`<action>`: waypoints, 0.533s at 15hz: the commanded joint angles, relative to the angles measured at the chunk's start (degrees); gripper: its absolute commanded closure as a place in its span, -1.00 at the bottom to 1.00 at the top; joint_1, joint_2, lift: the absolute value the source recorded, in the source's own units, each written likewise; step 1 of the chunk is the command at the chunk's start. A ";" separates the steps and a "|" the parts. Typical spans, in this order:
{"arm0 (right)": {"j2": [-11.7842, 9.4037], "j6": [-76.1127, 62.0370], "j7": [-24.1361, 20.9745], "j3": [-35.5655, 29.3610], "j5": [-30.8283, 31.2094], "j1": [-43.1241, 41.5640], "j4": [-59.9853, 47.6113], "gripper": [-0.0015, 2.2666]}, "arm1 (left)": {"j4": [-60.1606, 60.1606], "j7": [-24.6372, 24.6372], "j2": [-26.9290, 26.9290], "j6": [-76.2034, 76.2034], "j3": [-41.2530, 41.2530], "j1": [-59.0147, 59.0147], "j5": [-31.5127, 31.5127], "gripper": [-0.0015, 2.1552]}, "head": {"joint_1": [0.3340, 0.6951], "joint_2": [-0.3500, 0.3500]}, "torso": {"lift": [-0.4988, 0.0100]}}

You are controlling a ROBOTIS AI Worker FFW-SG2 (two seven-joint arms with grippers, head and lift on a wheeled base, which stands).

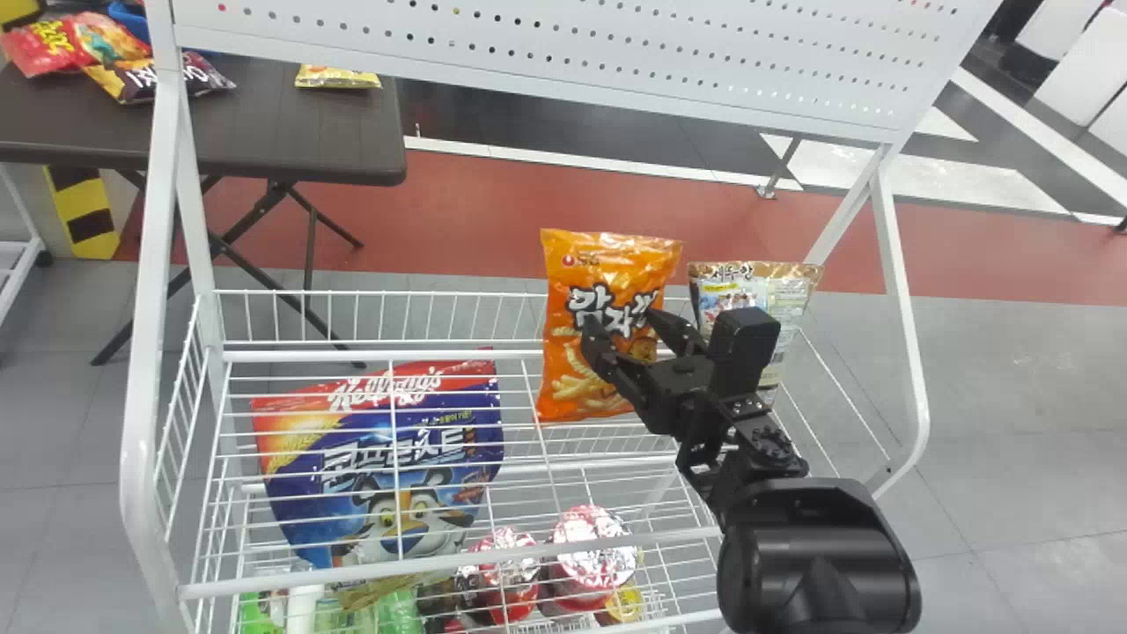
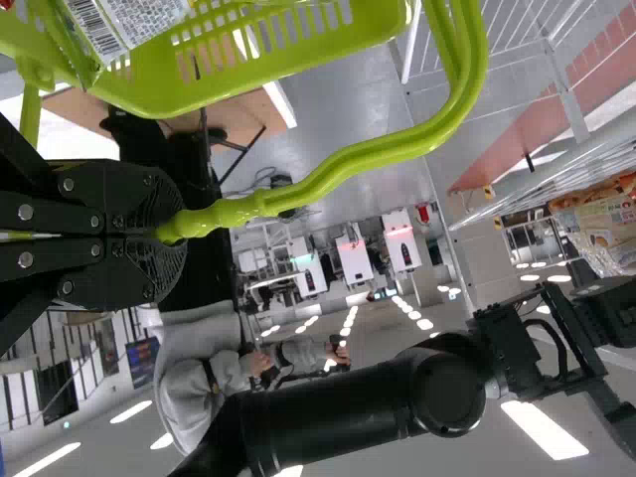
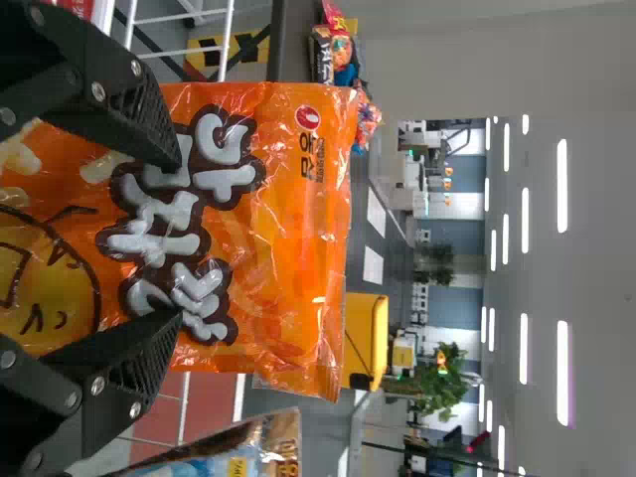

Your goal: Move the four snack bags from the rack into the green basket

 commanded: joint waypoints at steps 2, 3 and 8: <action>0.00 1.07 1.05 -0.09 -0.29 0.16 -0.14 0.88 | 0.07 0.07 -0.03 0.10 -0.02 0.00 -0.06 0.66 | 1.00 -1.00 | 0.96; 0.00 1.07 1.40 -0.35 -0.47 0.51 -0.58 0.88 | 0.07 0.07 -0.03 -0.08 -0.02 0.00 -0.06 0.66 | 1.00 -1.00 | 0.96; 0.09 7.57 2.54 -1.58 -2.67 7.02 -11.39 0.89 | 0.07 0.07 -0.03 -0.08 -0.02 0.08 -0.06 0.66 | 1.00 -1.00 | 0.96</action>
